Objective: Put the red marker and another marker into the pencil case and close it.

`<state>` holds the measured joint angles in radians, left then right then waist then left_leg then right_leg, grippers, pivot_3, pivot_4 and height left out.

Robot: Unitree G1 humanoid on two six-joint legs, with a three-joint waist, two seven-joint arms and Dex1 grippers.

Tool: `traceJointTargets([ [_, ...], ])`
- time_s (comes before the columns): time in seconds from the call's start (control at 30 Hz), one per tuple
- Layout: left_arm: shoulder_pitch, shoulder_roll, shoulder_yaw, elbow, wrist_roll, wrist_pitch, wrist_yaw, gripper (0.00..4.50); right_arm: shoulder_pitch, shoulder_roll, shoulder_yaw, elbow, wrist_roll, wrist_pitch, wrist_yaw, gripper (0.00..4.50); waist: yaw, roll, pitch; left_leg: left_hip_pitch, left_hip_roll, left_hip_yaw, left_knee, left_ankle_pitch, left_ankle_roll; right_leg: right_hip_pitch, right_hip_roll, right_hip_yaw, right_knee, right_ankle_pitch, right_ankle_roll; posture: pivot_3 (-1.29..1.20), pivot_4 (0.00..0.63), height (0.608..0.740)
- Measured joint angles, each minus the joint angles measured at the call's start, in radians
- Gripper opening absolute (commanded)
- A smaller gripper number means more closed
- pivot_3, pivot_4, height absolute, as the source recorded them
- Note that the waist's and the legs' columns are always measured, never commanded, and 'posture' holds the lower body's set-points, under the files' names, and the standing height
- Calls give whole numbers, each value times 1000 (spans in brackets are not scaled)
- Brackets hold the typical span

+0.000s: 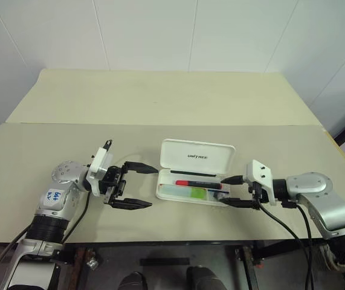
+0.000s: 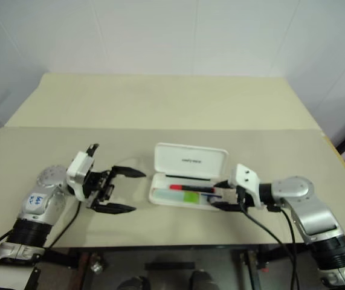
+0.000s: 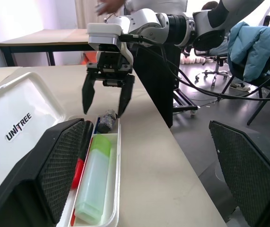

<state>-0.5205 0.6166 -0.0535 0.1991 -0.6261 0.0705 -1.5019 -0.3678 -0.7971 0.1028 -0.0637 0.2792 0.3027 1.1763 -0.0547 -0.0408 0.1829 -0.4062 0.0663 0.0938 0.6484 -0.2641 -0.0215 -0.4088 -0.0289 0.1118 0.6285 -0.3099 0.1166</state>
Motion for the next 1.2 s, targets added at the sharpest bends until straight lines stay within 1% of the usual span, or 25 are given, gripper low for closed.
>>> traceJointTargets([
  [0.03,0,0,0,0,0,0,0,4500,0,0,0,0,0,0,0,4466,0,0,0,0,0,0,0,0,0,0,0,0,0,0,0,0,150,740],
  [0.43,-8,-14,0,6,6,-7,0,4500,15,-1,-6,0,-2,0,-16,4466,0,0,0,0,0,0,0,0,0,0,0,0,0,0,0,0,150,740],
  [0.67,-20,-18,0,10,8,-18,0,4500,36,-26,-82,2,2,-3,-42,4466,1,0,0,0,0,0,0,0,0,0,0,0,0,0,0,0,150,740],
  [1.03,-28,-28,0,18,18,-28,0,4500,43,-16,-80,63,-35,-43,-74,4466,0,0,0,0,0,0,1,0,0,0,0,0,1,0,0,0,150,740],
  [1.2,-71,-35,4,61,43,-63,1,4500,38,-2,-76,60,-34,-44,-80,4466,1,0,0,0,0,0,1,0,-1,0,0,0,1,0,0,0,150,740],
])
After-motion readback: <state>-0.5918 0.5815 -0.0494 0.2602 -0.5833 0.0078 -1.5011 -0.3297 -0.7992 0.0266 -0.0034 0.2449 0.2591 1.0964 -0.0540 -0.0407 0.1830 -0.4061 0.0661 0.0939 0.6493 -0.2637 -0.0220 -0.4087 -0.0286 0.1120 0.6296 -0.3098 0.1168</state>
